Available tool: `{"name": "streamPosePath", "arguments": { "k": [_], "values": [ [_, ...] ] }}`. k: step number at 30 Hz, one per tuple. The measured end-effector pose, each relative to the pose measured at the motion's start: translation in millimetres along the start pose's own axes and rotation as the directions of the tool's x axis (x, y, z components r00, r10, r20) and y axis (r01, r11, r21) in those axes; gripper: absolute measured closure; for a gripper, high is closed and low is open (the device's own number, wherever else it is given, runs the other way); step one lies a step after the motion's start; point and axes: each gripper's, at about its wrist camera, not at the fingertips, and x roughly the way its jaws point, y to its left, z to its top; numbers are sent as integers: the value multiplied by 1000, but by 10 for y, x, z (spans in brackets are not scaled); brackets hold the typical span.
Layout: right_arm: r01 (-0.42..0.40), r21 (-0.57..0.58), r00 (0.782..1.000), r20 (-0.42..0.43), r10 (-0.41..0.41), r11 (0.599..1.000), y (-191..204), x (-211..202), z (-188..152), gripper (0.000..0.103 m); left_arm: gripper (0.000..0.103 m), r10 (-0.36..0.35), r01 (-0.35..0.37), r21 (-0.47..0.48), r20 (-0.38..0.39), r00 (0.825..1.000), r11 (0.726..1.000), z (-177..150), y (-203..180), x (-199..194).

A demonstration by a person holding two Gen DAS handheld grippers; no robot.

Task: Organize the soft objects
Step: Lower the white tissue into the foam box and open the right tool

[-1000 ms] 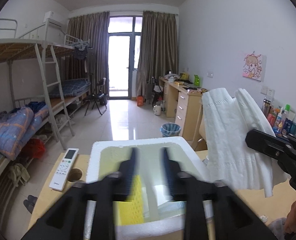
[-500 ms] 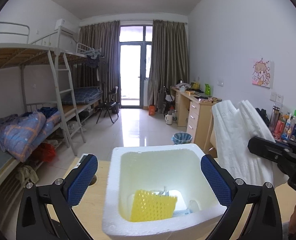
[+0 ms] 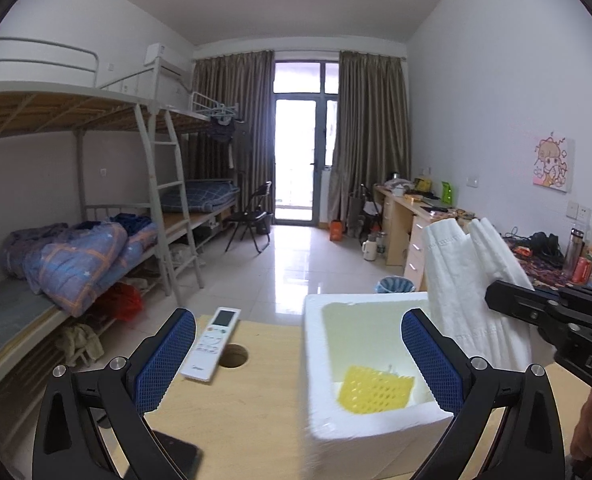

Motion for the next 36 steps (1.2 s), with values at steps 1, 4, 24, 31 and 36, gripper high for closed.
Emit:
{"name": "streamPosePath", "arguments": {
  "k": [1, 4, 24, 31, 36],
  "values": [
    [-2, 0, 1000, -2, 2, 1000, 9, 21, -3, 97, 0, 5, -5, -2, 0, 1000, 1000, -8, 40, -14],
    [-8, -1, 1000, -15, 8, 1000, 42, 121, -5, 97, 0, 36, -36, 4, -5, 999, 999, -31, 132, -38],
    [27, 22, 998, -53, -26, 999, 53, 279, 8, 60, 0, 57, -57, -4, 0, 998, 998, -59, 263, -175],
    [24, 61, 999, -30, -22, 998, 35, 264, 19, 10, 0, 67, -67, -20, 0, 998, 998, -41, 287, -194],
    [26, 66, 999, -37, -23, 997, 21, 252, -4, 10, 0, 62, -62, -18, -3, 998, 998, -38, 282, -203]
  ]
}}
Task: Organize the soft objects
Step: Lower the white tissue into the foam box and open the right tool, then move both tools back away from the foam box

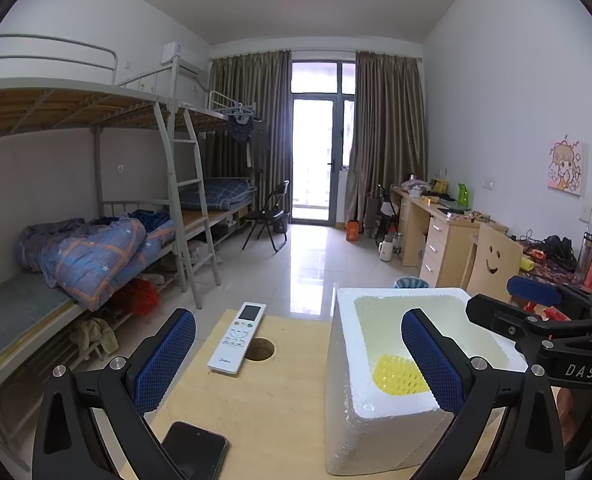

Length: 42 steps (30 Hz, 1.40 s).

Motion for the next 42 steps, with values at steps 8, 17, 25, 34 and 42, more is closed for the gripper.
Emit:
{"name": "streamPosePath", "arguments": {
  "k": [8, 17, 25, 34, 42],
  "values": [
    [4, -4, 1000, 7, -4, 1000, 22, -96, 39, 10, 0, 1, -1, -1, 5, 1000, 1000, 7, -10, -46],
    [21, -6, 999, 39, -20, 1000, 27, -340, 79, 10, 0, -8, 8, 5, 31, 999, 1000, 38, -62, -267],
    [30, -23, 996, 88, -28, 999, 116, -745, 88, 10, 0, -21, 20, 10, 65, 998, 1000, 72, -154, -587],
    [47, -44, 990, 137, -40, 998, 265, -1213, 4, 9, 0, -38, 36, 25, 110, 993, 999, 91, -204, -1102],
    [53, -60, 985, 168, -42, 997, 326, -1634, -237, 7, 0, -78, 73, 41, 141, 987, 997, -69, -342, -1600]
  ]
}}
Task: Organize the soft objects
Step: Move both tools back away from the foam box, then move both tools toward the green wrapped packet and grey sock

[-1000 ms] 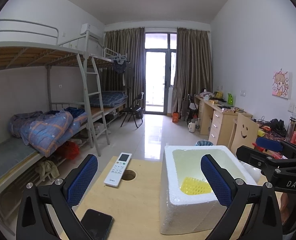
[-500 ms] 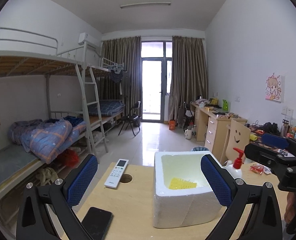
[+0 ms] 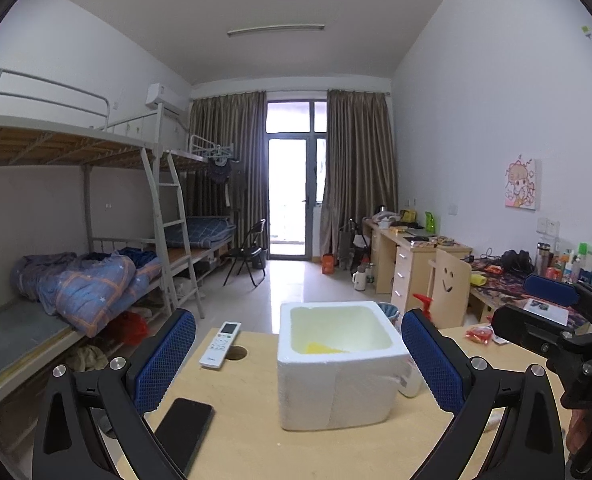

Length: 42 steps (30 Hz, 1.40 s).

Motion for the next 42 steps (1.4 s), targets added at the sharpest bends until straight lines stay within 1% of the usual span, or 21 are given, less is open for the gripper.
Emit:
{"name": "streamPosePath", "arguments": {
  "k": [2, 4, 5, 10, 13, 15, 18, 20, 22, 24, 26, 30, 35, 38, 40, 42],
  "values": [
    [12, -2, 1000, 5, -12, 1000, -2, -58, -40, 6, 0, -2, 2, 8, 1, 1000, 1000, -44, -52, -103],
    [21, 0, 1000, 6, -21, 1000, -8, -118, -91, 1, 0, -1, 1, 7, 3, 1000, 1000, -85, -89, -164],
    [26, -1, 1000, 5, -26, 1000, -9, -149, -122, 0, 0, 1, -1, 4, 4, 1000, 1000, -111, -107, -189],
    [35, 20, 999, 8, -36, 999, -23, -285, -307, 0, 0, -14, 14, -15, -1, 1000, 1000, -279, -191, -294],
    [41, 29, 999, 14, -41, 999, -43, -348, -412, 0, 0, -21, 22, -32, 20, 1000, 999, -395, -236, -389],
    [43, 29, 999, 26, -44, 999, -51, -370, -512, 0, 0, -39, 40, -39, 34, 999, 998, -478, -276, -433],
    [48, 21, 999, 7, -49, 999, -35, -371, -656, 0, 0, -21, 22, -32, 46, 999, 999, -586, -323, -448],
    [63, 23, 998, 1, -63, 998, -49, -379, -778, 0, 0, -23, 24, -46, 36, 999, 999, -683, -343, -448],
    [76, 28, 997, -7, -76, 997, -44, -378, -900, 0, 0, -39, 40, -64, 19, 999, 997, -804, -356, -430],
    [90, 32, 996, -16, -90, 995, -40, -370, -1014, 0, 0, -18, 20, -65, 23, 1000, 998, -932, -363, -448],
    [88, 42, 996, -27, -87, 995, -48, -353, -1100, 0, 0, 0, 1, -55, 32, 999, 998, -1026, -378, -470],
    [91, 59, 995, -43, -88, 994, -82, -336, -1148, 0, 0, 15, -14, -33, 28, 999, 999, -1115, -397, -468],
    [87, 63, 996, -40, -85, 994, -76, -368, -1170, 0, 0, 23, -22, -50, 16, 1000, 999, -1120, -353, -444],
    [105, 55, 993, -58, -102, 993, -58, -370, -1182, 0, 0, -6, 6, -53, -9, 1000, 999, -1133, -362, -402],
    [124, 51, 991, -55, -121, 991, -57, -383, -1182, 0, 0, -15, 14, -56, -19, 1000, 998, -1149, -374, -384],
    [137, 55, 989, -63, -133, 989, -74, -406, -1190, 0, 0, -43, 40, -69, -42, 998, 997, -1146, -382, -338]
  ]
}}
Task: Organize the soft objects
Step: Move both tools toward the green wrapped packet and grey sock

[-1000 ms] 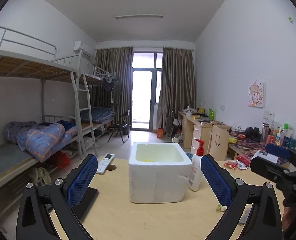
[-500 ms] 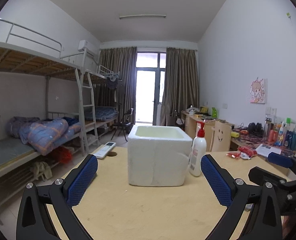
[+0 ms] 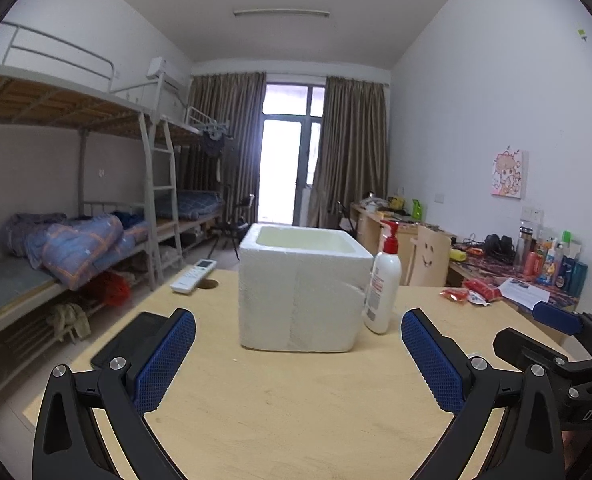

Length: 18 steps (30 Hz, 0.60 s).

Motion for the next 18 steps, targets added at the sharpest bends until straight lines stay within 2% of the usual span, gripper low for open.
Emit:
{"name": "streamPosePath", "arguments": {
  "k": [8, 18],
  "values": [
    [86, 42, 996, -1, -86, 995, -210, -195, -60, 0, 0, -67, 67, 16, -17, 998, 998, -34, -193, 90],
    [191, 104, 981, -7, -192, 976, -481, -474, -145, 0, 0, -175, 178, 65, -49, 983, 982, -64, -588, 134]
  ]
}}
